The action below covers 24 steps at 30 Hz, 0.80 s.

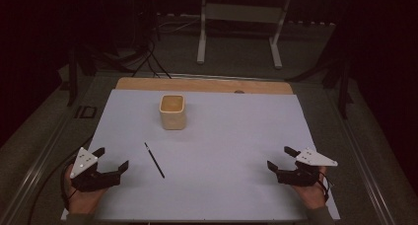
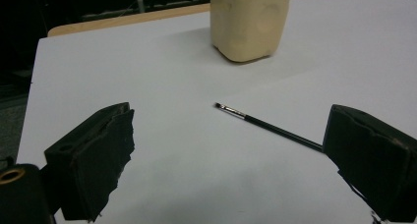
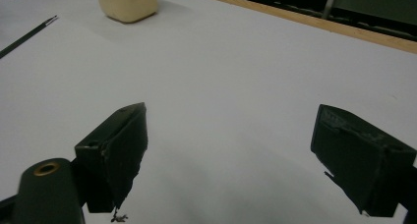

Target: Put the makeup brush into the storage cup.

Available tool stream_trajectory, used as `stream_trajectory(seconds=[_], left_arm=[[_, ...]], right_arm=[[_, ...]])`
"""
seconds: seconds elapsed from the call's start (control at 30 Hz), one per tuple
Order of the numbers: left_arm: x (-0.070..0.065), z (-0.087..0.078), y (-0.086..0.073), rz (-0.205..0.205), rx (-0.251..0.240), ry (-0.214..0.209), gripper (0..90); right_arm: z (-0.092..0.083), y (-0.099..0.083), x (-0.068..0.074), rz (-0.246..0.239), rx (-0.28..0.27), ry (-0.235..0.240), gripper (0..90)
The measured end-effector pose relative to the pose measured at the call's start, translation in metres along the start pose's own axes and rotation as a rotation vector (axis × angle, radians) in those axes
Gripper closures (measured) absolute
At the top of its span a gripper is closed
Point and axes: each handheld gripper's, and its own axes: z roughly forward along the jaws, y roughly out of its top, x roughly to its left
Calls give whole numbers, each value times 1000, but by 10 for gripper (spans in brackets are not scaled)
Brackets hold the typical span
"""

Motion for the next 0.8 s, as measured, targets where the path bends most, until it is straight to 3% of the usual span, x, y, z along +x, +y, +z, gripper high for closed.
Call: stream_trajectory(seconds=[0.5, 0.8], left_arm=[[-1, 0, 1, -5, 17, 20, 62], [-4, -2, 4, -24, 23, 57, 65]], right_arm=[[1, 0, 1, -6, 9, 9, 136], [1, 1, 1, -6, 7, 13, 134]])
